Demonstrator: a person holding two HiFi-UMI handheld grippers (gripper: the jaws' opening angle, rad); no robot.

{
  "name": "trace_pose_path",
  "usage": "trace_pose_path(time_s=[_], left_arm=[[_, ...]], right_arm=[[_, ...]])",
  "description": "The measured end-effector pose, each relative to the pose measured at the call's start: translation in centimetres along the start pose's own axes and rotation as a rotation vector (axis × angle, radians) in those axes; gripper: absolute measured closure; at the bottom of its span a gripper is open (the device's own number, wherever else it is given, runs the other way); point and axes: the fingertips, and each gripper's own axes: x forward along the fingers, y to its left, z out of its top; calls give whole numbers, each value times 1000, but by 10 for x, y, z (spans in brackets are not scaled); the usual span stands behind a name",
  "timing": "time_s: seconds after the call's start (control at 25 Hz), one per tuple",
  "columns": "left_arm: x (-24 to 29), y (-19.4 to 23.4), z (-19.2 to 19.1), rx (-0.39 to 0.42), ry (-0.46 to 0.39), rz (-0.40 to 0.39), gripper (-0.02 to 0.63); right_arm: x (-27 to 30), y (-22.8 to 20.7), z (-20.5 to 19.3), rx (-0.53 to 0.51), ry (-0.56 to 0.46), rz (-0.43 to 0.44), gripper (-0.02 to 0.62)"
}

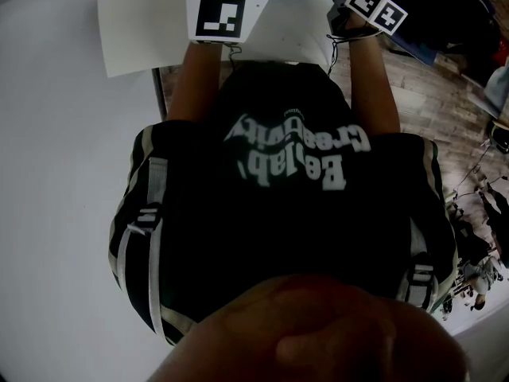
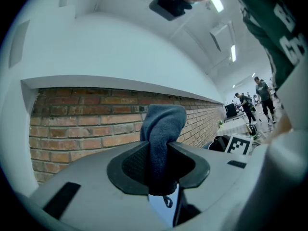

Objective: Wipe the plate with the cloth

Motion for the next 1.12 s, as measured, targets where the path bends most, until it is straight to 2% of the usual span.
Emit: trace_pose_path(time_s=[0.28, 0.52, 0.88, 1.12], left_arm=[[0, -8, 14, 10, -21, -14, 502], [-1, -13, 20, 25, -34, -23, 502], [3, -28, 36, 55, -17, -50, 502], [19, -57, 19, 58, 109, -104, 502]], right_arm=[[-42, 46, 81, -100, -205, 64, 586], [-75, 79, 122, -182, -322, 89, 586], [-102, 100, 142, -178, -361, 103, 586], [-107, 110, 141, -191, -355, 128, 586]])
